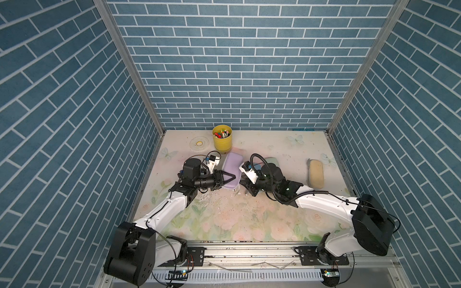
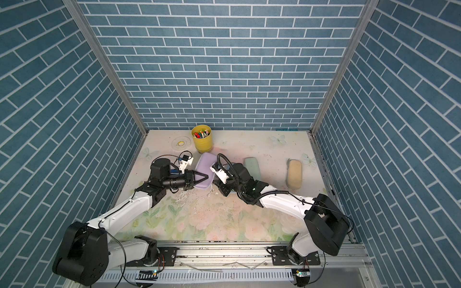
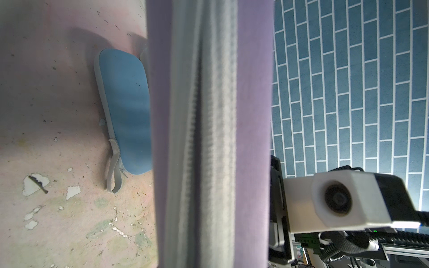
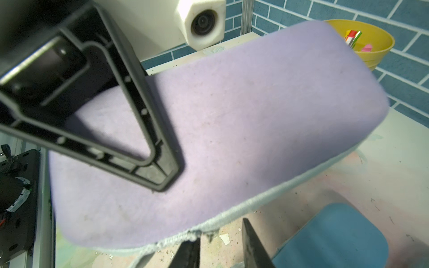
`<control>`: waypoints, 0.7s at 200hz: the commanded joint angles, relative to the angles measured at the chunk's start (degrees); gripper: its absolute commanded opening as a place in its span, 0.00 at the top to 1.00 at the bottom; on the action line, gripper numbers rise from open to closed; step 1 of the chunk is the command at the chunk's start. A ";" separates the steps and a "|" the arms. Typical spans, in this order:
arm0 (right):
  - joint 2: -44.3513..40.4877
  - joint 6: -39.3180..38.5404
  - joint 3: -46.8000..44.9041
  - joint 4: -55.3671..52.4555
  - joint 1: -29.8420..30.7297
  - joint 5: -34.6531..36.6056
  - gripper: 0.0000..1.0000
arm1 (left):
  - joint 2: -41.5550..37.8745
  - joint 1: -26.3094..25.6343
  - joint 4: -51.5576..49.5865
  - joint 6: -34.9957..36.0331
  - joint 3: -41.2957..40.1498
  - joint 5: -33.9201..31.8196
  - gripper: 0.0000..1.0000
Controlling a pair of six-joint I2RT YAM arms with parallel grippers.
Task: Put umbrellas into zippered umbrella sleeves
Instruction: Zip the zipper on the umbrella sleeve.
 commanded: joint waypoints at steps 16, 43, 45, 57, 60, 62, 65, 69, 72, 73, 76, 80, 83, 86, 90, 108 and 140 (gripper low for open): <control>1.02 -0.30 2.35 5.70 0.91 -2.37 0.73 | -0.35 -0.34 2.48 1.03 0.51 1.45 0.74; 0.77 -0.35 1.99 7.05 0.76 -0.29 0.90 | -0.41 -0.38 2.27 1.03 0.20 1.76 0.75; 0.72 -0.38 1.98 7.14 0.79 -0.18 0.92 | -0.48 -0.39 2.19 1.08 0.19 1.73 0.75; 0.61 -0.73 2.38 6.78 0.48 0.19 1.00 | -0.72 -0.37 0.85 1.83 0.14 1.91 0.76; 0.67 -0.74 2.60 6.24 0.26 0.21 1.00 | -0.75 -0.39 0.34 2.19 0.15 1.94 0.76; 0.67 -0.74 2.75 5.97 0.11 0.19 1.00 | -0.85 -0.39 -0.21 2.53 0.24 1.88 0.76; 0.65 -0.74 2.88 5.66 -0.15 0.18 1.00 | -0.95 -0.39 -1.10 2.81 0.37 1.91 0.76; 0.67 -0.74 2.91 5.50 -0.64 0.00 1.00 | -0.99 -0.34 -2.48 3.81 0.56 1.91 0.77; 0.67 -0.74 2.91 5.32 -1.14 -0.18 1.00 | -1.03 -0.38 -3.53 4.49 0.73 1.90 0.77; 0.67 -0.74 2.91 5.28 -1.31 -0.23 1.00 | -1.06 -0.38 -3.88 4.59 0.81 1.89 0.78; 0.65 -0.78 2.91 5.18 -1.72 -0.35 1.00 | -1.09 -0.46 -4.93 5.35 0.99 1.94 0.78; 0.64 -0.89 2.98 4.79 -2.54 -0.66 1.00 | -1.25 -0.47 -6.26 6.25 1.24 1.90 0.78; 0.72 -1.03 3.22 4.50 -3.18 -0.72 1.00 | -1.34 -0.53 -7.20 6.78 1.44 1.97 0.79; 0.81 -1.27 3.36 4.16 -3.82 -0.89 1.00 | -1.40 -0.56 -8.01 7.19 1.56 1.98 0.79; 0.99 -1.89 3.73 3.54 -4.64 -0.99 1.00 | -1.48 -0.69 -8.99 7.77 1.80 2.17 0.80; 2.39 -5.11 6.60 1.43 -7.73 -0.72 1.00 | -1.72 -1.83 -12.01 9.43 2.38 2.66 0.82; 5.59 -8.83 12.12 2.21 -13.58 1.37 1.00 | -1.72 -3.58 -14.08 10.64 2.34 2.70 0.87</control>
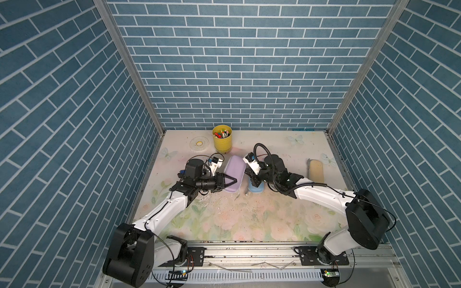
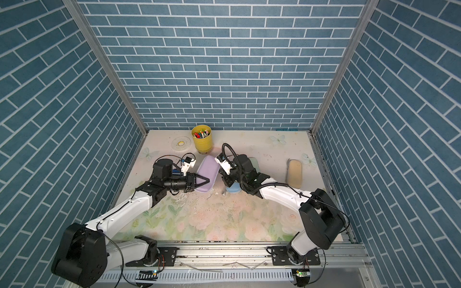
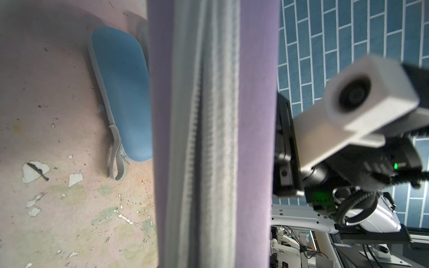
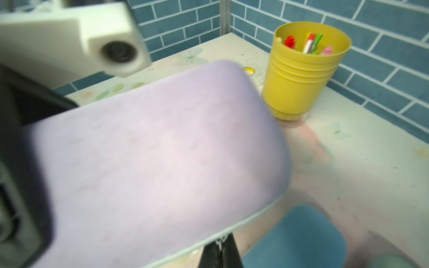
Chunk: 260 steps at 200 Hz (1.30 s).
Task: Put umbrellas into zippered umbrella sleeves
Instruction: Zip the zipper on the umbrella sleeve, then adjust the umbrella sleeve.
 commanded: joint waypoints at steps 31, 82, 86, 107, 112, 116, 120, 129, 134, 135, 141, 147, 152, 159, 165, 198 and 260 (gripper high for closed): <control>3.65 -6.56 10.33 0.71 -4.94 1.16 1.00 | -0.34 -1.65 -5.80 3.76 1.26 3.04 0.90; -2.82 6.63 8.06 -18.27 -10.26 -2.37 0.46 | 0.63 -1.03 -5.54 6.85 3.90 3.49 0.84; -3.39 8.64 8.11 -19.62 -11.59 -5.00 0.40 | 0.83 -1.06 -5.13 6.99 4.07 3.64 0.82; -2.69 18.90 9.86 -22.95 -17.14 -22.20 0.24 | 2.29 -1.28 -3.62 6.85 4.75 5.35 0.78; -1.74 20.67 10.44 -23.08 -17.94 -26.79 0.23 | 2.60 -1.42 -3.54 7.04 5.03 5.70 0.77; -0.97 21.95 11.01 -23.13 -18.45 -29.67 0.23 | 2.68 -1.61 -3.64 7.21 5.14 6.04 0.76; -0.02 23.04 11.47 -23.10 -18.74 -32.43 0.23 | 2.87 -1.91 -3.75 7.49 5.43 6.34 0.76; 2.24 25.05 12.93 -22.97 -19.04 -37.79 0.22 | 2.97 -2.60 -4.01 8.02 5.68 6.87 0.73; 3.62 26.01 13.78 -22.67 -19.02 -40.34 0.21 | 2.98 -3.07 -4.08 8.23 5.92 7.05 0.72; 3.94 26.15 13.98 -22.66 -19.04 -40.78 0.21 | 2.97 -3.20 -4.10 8.33 5.93 7.07 0.72; 5.66 27.08 15.08 -22.51 -18.90 -43.47 0.21 | 3.13 -3.77 -4.25 8.76 6.23 7.29 0.71; 7.29 27.63 16.27 -22.72 -18.75 -45.84 0.21 | 3.21 -4.38 -4.30 9.04 6.43 7.57 0.69; 8.43 27.61 17.23 -23.09 -18.56 -47.14 0.21 | 3.35 -4.73 -4.41 9.34 6.64 7.68 0.69; 9.57 27.02 18.47 -24.21 -18.24 -48.13 0.21 | 3.55 -5.23 -4.70 9.80 6.88 7.73 0.68; 10.37 26.19 19.51 -25.38 -17.86 -48.87 0.21 | 3.93 -5.43 -4.97 9.98 7.07 7.77 0.68; 15.12 15.49 25.57 -39.80 -14.93 -52.27 0.25 | 4.76 -5.67 -4.91 10.43 8.27 9.13 0.68; 17.51 12.17 28.04 -43.10 -12.49 -58.98 0.34 | 8.06 -5.63 -7.67 14.01 11.51 11.30 0.72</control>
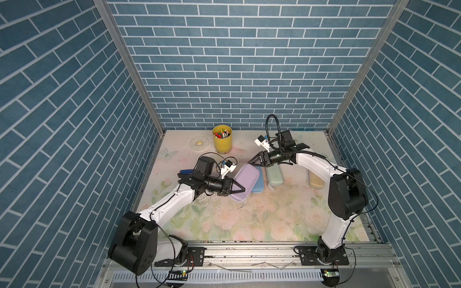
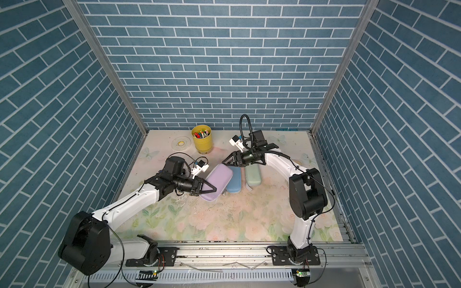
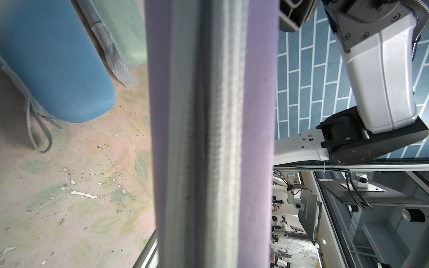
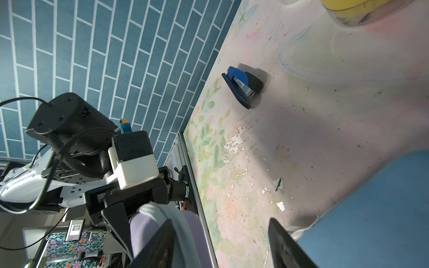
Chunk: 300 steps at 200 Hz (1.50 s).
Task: Put umbrellas into zippered umbrella sleeves
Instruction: Adjust the umbrella sleeve.
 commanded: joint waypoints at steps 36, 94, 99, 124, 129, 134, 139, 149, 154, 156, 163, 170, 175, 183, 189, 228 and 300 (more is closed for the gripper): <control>-3.00 5.04 -3.69 1.84 -2.45 -1.96 0.29 | 1.40 1.26 -0.56 6.76 4.50 -0.73 0.78; -6.61 1.65 -5.81 -1.81 -0.72 -5.21 0.16 | 1.20 1.01 1.39 5.39 4.44 -0.08 0.79; -6.09 1.26 -5.77 -2.14 -0.34 -5.15 0.16 | 1.26 0.84 1.40 5.53 4.45 -0.11 0.78; -4.60 4.09 -6.30 2.82 0.54 -7.99 0.17 | 1.36 0.40 1.46 5.43 4.53 -0.12 0.78; -4.34 3.78 -5.70 2.57 1.06 -8.55 0.18 | 1.45 0.31 1.53 5.40 4.54 -0.12 0.78; -3.88 2.63 -4.80 1.30 1.73 -8.89 0.19 | 1.51 0.18 1.53 5.44 4.70 -0.04 0.79; -3.27 0.92 -3.48 -1.02 2.35 -9.30 0.20 | 1.56 0.13 1.53 5.41 4.79 -0.04 0.79; -1.96 -1.91 -1.22 -4.88 3.36 -9.61 0.24 | 1.55 0.02 1.67 5.41 5.10 0.30 0.79; -1.33 -1.98 -0.78 -5.27 3.64 -9.80 0.27 | 1.54 -0.05 1.83 5.41 5.23 0.52 0.78; -1.15 -1.89 -0.63 -5.17 3.68 -9.90 0.28 | 1.55 -0.09 1.87 5.41 5.24 0.50 0.78; -0.61 -0.92 -0.60 -4.04 3.75 -10.48 0.32 | 1.57 -0.09 2.12 5.47 5.50 0.88 0.78; -0.36 0.66 -0.86 -2.22 3.78 -10.62 0.36 | 1.67 -0.01 2.19 5.59 5.58 1.26 0.77; -0.40 1.85 -1.24 -0.58 3.78 -10.38 0.40 | 1.69 -0.07 2.14 5.66 5.80 1.50 0.75; -0.76 4.53 -2.10 2.65 3.78 -10.07 0.45 | 1.71 0.06 1.79 5.98 6.09 1.73 0.71; -1.22 6.79 -3.00 5.57 3.76 -9.56 0.49 | 1.63 0.40 0.66 6.88 6.56 1.17 0.64; -4.66 28.55 -11.00 30.66 2.90 -0.86 0.87 | -3.68 10.81 14.43 -7.28 1.36 -8.74 0.29; -14.76 62.52 -28.10 57.86 6.76 53.00 0.93 | -19.38 2.69 31.02 -32.61 -19.36 -53.24 0.04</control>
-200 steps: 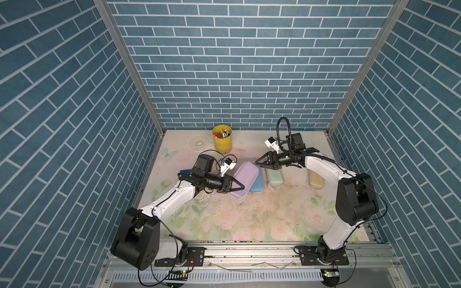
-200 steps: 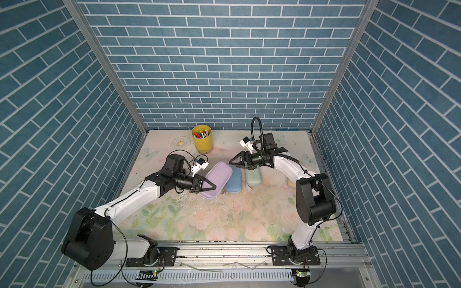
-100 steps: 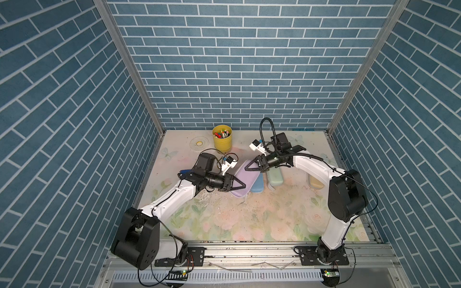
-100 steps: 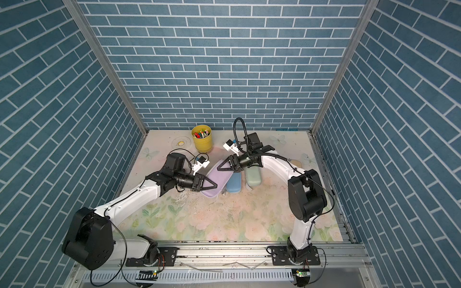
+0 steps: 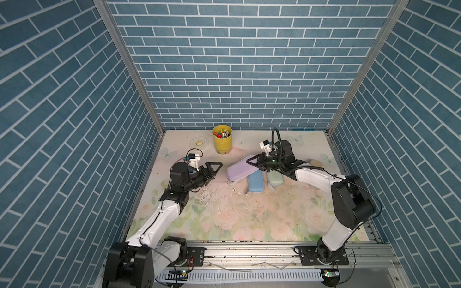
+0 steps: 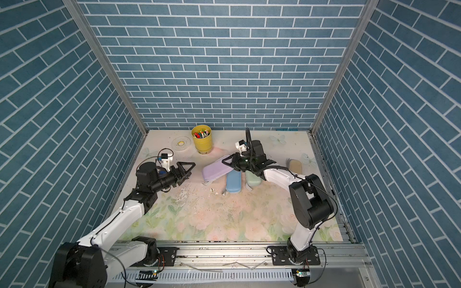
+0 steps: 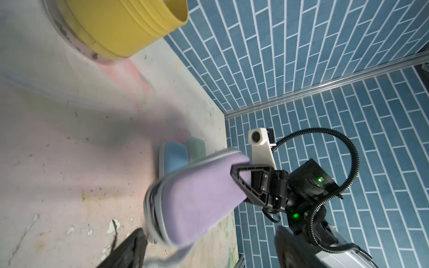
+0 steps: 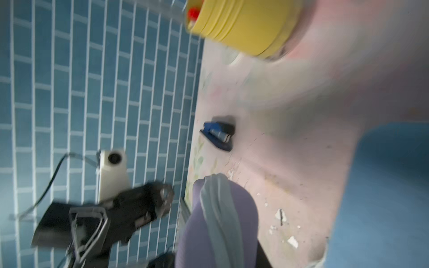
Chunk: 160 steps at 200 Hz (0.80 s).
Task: Put umbrellas into zippered umbrella sleeves
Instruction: Adjust the umbrella sleeve.
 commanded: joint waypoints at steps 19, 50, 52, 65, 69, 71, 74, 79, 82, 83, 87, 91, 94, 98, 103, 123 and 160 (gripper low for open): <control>-6.19 18.79 -3.39 17.58 5.88 29.83 0.93 | -1.37 -13.36 6.28 -7.08 -3.04 -23.99 0.02; -5.48 24.34 -5.03 20.50 10.74 34.26 0.93 | 7.29 -15.66 17.85 -11.05 -3.18 -23.10 0.02; -5.39 24.84 -5.16 20.70 11.01 34.43 0.93 | 8.00 -15.75 18.56 -11.29 -3.18 -23.07 0.02; -5.10 27.45 -6.05 22.29 13.14 35.54 0.93 | 11.75 -15.89 23.38 -12.64 -2.63 -22.98 0.02; -5.08 28.16 -6.22 22.69 13.82 35.83 0.93 | 12.98 -15.95 24.48 -12.86 -2.31 -22.82 0.02; -5.07 28.43 -6.32 22.88 14.13 35.95 0.93 | 13.45 -15.93 25.01 -13.04 -2.17 -22.80 0.02; -5.06 28.77 -6.44 23.22 14.53 36.19 0.93 | 14.22 -16.00 25.63 -13.27 -1.85 -22.75 0.02; -5.06 29.10 -6.55 23.67 15.10 36.39 0.93 | 15.44 -16.13 26.70 -13.45 -1.33 -22.77 0.02; -5.06 29.37 -6.60 23.76 15.38 36.28 0.93 | 16.15 -16.15 27.39 -13.44 -1.08 -22.72 0.03; -5.06 29.47 -6.58 23.76 15.42 36.26 0.93 | 16.40 -16.13 27.59 -13.45 -1.03 -22.71 0.03; -5.14 29.67 -6.56 23.76 15.54 36.17 0.93 | 17.26 -16.20 28.30 -13.53 -0.72 -22.73 0.03; -5.16 29.82 -6.56 23.76 15.70 36.00 0.93 | 18.09 -16.19 28.86 -13.77 -0.44 -22.87 0.04; -5.30 29.77 -6.60 23.62 15.85 35.93 0.93 | 18.72 -16.19 29.13 -13.90 -0.31 -22.95 0.04; -5.60 29.76 -6.56 23.21 15.89 35.89 0.93 | 19.39 -16.26 29.96 -14.06 -0.05 -23.28 0.05; -5.88 29.80 -6.48 22.29 16.16 35.81 0.93 | 20.08 -16.15 31.03 -14.09 0.06 -23.61 0.06; -5.99 29.53 -5.61 20.10 17.07 34.42 0.93 | 22.57 -15.99 34.01 -14.13 1.65 -24.96 0.12; -4.55 30.12 -4.33 18.80 17.84 31.37 0.83 | 26.78 -15.63 39.63 -14.40 4.08 -25.97 0.40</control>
